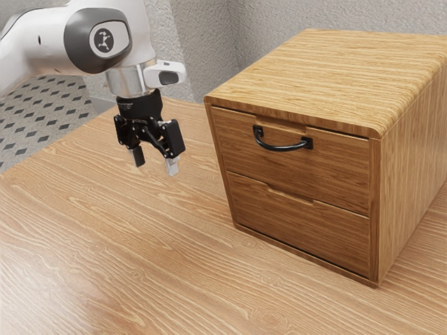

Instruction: Pull the drawer handle with one arm to open the drawer

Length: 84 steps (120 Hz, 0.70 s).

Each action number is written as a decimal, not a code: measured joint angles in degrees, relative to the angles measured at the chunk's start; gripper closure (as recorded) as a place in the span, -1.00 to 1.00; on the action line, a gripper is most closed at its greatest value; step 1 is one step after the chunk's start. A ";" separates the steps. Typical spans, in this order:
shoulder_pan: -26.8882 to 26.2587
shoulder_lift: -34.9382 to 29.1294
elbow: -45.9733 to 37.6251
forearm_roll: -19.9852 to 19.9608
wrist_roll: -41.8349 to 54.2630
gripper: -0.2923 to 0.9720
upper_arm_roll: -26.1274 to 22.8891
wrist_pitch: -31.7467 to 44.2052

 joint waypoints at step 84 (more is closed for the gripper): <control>-2.42 -7.79 1.14 0.55 -45.30 -0.54 -7.77 3.17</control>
